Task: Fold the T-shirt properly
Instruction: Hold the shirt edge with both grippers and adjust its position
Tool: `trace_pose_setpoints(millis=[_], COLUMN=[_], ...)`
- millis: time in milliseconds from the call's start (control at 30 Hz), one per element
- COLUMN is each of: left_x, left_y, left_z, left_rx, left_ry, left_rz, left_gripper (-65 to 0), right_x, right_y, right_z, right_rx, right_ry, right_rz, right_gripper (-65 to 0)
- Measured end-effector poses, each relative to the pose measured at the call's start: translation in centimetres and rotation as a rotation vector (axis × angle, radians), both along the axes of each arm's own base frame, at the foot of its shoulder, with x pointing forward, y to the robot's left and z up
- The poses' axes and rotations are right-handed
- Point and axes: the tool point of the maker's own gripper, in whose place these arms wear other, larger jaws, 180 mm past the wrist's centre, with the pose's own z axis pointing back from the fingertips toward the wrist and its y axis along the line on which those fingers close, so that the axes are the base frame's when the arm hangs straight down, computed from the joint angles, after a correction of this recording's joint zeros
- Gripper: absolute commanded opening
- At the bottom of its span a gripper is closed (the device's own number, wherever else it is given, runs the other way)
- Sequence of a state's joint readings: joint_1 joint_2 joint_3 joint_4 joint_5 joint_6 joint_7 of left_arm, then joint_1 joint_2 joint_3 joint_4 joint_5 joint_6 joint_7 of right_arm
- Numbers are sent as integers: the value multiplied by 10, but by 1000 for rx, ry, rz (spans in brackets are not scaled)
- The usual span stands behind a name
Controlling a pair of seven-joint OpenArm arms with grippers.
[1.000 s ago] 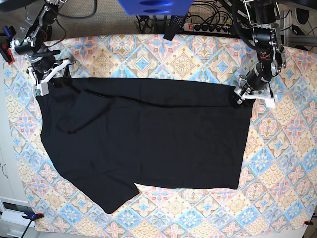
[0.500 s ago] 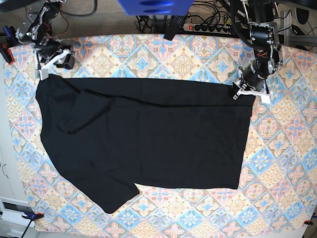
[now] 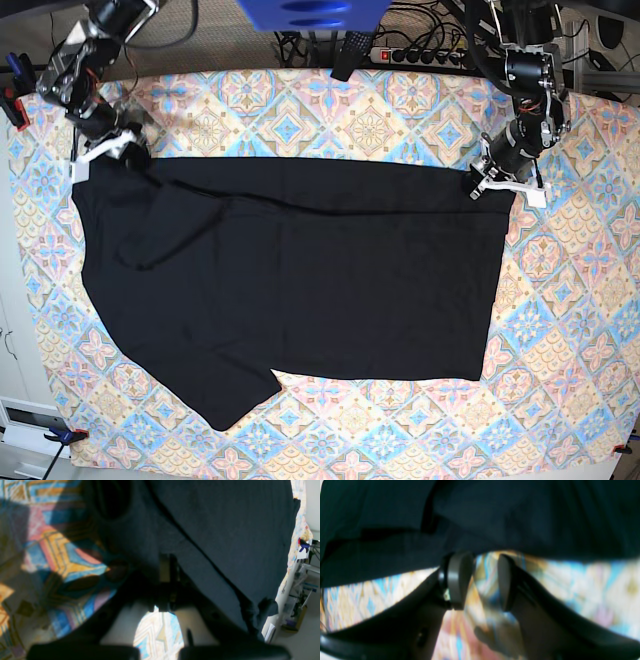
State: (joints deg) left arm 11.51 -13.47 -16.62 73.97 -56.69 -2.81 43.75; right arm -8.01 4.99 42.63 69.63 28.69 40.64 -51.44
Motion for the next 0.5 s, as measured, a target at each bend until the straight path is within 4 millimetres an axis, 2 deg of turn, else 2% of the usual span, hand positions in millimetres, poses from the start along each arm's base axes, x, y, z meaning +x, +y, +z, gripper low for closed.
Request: trace_pose_setpoints(millis=[67, 367, 500], left_x=[-1, -1, -1], left_y=[0, 0, 2], left_z=[-1, -1, 0], left_rx=[-2, -1, 2], left_ry=[4, 4, 5], left_rz=[-3, -2, -5], left_gripper=[-650, -650, -650], right_x=[11, 26, 16], right_y=[1, -14, -39], right_z=[0, 1, 3], right_rx=[10, 28, 20], right_ry=[-12, -18, -21], right_rz=[-10, -8, -107], right_gripper=[-439, -439, -439])
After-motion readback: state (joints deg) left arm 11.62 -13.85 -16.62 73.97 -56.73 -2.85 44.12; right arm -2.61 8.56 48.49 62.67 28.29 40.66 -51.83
